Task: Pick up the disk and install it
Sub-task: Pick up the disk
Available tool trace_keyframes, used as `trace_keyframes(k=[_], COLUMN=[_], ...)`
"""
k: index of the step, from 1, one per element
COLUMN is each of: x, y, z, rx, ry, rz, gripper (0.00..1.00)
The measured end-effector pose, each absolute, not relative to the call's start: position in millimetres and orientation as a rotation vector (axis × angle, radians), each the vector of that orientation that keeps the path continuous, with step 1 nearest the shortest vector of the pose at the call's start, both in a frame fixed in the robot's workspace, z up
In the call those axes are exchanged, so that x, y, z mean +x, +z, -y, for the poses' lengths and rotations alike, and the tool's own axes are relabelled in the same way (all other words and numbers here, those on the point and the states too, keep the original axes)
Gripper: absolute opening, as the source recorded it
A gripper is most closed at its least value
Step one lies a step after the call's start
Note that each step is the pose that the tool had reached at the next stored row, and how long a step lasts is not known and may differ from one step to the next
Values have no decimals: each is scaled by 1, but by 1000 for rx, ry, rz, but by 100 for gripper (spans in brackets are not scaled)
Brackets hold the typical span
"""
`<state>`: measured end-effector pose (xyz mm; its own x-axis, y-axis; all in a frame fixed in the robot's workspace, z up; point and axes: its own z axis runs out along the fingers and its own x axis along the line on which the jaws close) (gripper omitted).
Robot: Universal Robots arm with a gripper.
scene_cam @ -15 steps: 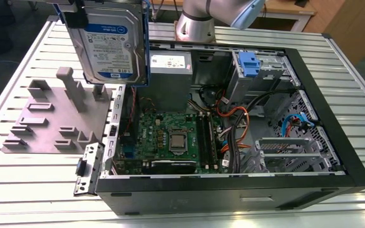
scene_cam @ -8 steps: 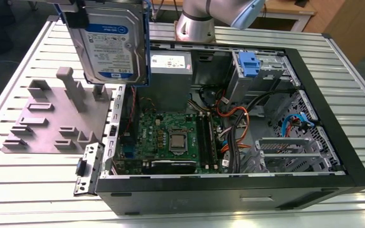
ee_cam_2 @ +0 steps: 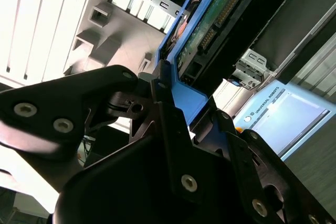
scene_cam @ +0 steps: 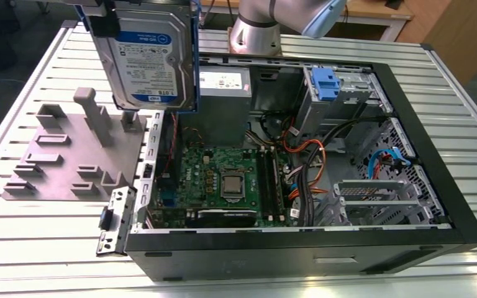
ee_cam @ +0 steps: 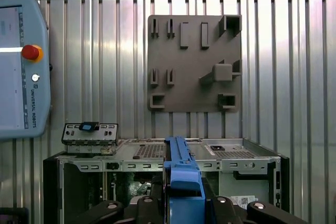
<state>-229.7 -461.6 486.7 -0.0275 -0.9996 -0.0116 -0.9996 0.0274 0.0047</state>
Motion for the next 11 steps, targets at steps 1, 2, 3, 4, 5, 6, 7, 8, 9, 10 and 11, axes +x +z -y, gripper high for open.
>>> trace_keyframes(k=[1, 2, 3, 4, 5, 6, 7, 8, 9, 10, 11], x=[-229, -229, -229, -229, -228, -227, -226, -225, -225, -225, -225], y=[487, 487, 487, 487, 487, 487, 487, 487, 487, 487, 487], z=[462, 462, 462, 462, 462, 462, 462, 462, 462, 462, 462], rx=[-2187, -2187, -2187, -2187, -2187, -2187, -2187, -2187, -2187, -2187, -2187], ry=[18, 18, 18, 18, 18, 18, 18, 18, 18, 18, 18], rz=[-2248, -2248, -2248, -2248, -2248, -2248, -2248, -2248, -2248, -2248, -2248], gripper=[36, 36, 36, 36, 36, 36, 36, 36, 36, 36, 36])
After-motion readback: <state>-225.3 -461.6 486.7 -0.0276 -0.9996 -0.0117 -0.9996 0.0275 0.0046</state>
